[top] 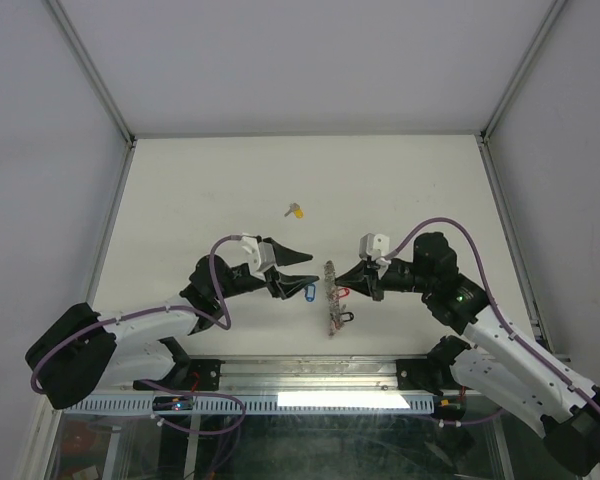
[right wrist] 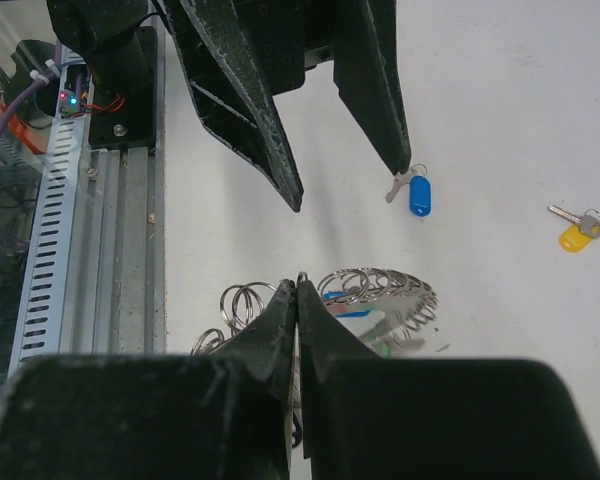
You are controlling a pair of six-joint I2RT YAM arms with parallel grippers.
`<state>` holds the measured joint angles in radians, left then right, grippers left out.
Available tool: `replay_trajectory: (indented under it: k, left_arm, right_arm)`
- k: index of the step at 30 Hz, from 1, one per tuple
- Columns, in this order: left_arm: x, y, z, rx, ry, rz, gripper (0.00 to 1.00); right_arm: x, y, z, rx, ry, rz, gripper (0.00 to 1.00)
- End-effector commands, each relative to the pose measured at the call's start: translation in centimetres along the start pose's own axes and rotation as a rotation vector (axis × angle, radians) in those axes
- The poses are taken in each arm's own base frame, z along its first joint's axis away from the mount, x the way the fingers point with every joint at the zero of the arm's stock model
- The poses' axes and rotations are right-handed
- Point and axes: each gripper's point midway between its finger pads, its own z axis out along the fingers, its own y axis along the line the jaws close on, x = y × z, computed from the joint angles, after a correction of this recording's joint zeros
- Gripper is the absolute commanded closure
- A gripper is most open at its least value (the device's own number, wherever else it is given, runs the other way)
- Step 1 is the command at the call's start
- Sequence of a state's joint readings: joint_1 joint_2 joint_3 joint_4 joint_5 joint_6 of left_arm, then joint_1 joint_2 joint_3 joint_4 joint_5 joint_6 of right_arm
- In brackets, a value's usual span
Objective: Put the keys on the keyring
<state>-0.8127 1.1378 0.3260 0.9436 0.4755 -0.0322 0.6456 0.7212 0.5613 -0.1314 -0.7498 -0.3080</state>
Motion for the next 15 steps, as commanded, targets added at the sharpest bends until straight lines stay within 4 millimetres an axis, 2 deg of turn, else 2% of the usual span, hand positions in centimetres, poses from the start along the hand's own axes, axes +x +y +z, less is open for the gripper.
replay_trajectory:
  k: [1, 4, 9, 13, 15]
  left_arm:
    - [-2.5, -0.6, 1.3, 0.057, -0.073, 0.085, 0.54]
    - [-2.1, -1.4, 1.6, 0.112, -0.059, 0.095, 0.65]
    - [-1.6, -2.8, 1.6, 0.163, -0.065, 0.096, 0.66]
    - [-2.1, -3.1, 1.3, 0.162, -0.081, 0.100, 0.74]
    - [-2.3, -2.8, 1.1, 0.140, -0.087, 0.106, 0.76]
  right_arm:
    - [-3.9, -0.1, 0.1, -0.030, -0.111, -0.107, 1.00]
    - [-4.0, -0.1, 0.3, -0.030, -0.135, -0.101, 1.00]
    - [-4.3, -0.1, 0.5, -0.035, -0.164, -0.090, 1.00]
    - [-4.1, -0.3, 0.7, -0.028, -0.174, -0.073, 1.00]
    - [-4.0, -0.5, 0.7, -0.012, -0.182, -0.066, 1.00]
